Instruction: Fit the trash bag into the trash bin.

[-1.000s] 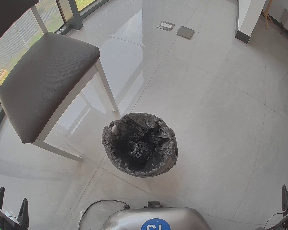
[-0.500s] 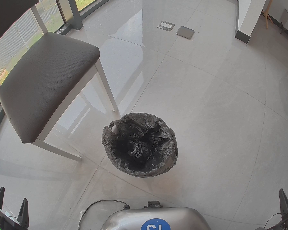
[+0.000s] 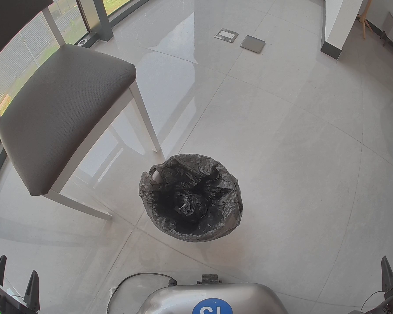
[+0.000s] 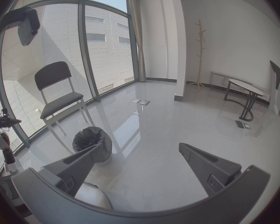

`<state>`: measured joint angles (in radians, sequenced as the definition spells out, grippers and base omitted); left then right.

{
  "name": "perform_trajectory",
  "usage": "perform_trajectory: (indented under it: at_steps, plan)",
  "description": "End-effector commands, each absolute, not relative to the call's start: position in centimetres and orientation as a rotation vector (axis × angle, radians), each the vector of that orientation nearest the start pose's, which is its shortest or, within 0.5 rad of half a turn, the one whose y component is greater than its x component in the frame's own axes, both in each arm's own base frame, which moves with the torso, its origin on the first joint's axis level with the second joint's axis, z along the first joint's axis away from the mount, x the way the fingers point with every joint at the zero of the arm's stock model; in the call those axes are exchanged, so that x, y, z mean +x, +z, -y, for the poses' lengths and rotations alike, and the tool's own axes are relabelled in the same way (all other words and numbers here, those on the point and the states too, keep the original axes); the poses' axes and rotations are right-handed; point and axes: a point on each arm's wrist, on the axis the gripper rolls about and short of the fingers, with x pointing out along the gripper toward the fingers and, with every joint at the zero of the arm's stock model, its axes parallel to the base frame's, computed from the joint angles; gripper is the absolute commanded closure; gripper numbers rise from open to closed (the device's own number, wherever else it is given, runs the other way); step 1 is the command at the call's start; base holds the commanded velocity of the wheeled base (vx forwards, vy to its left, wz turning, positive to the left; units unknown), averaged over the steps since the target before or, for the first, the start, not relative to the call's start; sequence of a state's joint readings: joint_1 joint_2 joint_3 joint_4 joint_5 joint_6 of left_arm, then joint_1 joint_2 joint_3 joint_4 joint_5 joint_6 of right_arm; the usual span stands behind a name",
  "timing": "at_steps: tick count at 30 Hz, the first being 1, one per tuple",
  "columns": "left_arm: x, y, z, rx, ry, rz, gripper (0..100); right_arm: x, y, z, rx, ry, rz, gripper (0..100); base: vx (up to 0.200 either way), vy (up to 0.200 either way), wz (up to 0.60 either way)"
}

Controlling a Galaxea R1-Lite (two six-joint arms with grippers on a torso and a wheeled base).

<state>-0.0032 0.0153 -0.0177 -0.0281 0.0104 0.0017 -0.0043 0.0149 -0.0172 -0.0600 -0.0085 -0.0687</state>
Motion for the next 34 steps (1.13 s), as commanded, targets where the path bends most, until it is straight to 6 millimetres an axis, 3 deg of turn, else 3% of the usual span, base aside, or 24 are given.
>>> perform_trajectory:
  at_steps: [1,6,34]
  plan:
    - [-2.27,7.83,-0.03,0.001,0.008,0.026,0,-2.33,8.19,0.00,-0.077,-0.013,0.055,0,0.000,0.000,0.00]
    - [-2.27,7.85,-0.03,0.001,0.008,0.028,0,-2.29,7.69,0.15,0.030,-0.078,0.015,0,0.000,0.000,0.00]
    - [-2.27,7.85,-0.03,0.001,0.008,0.028,0,-2.28,7.50,0.09,0.000,-0.044,-0.005,0,0.000,0.000,0.00]
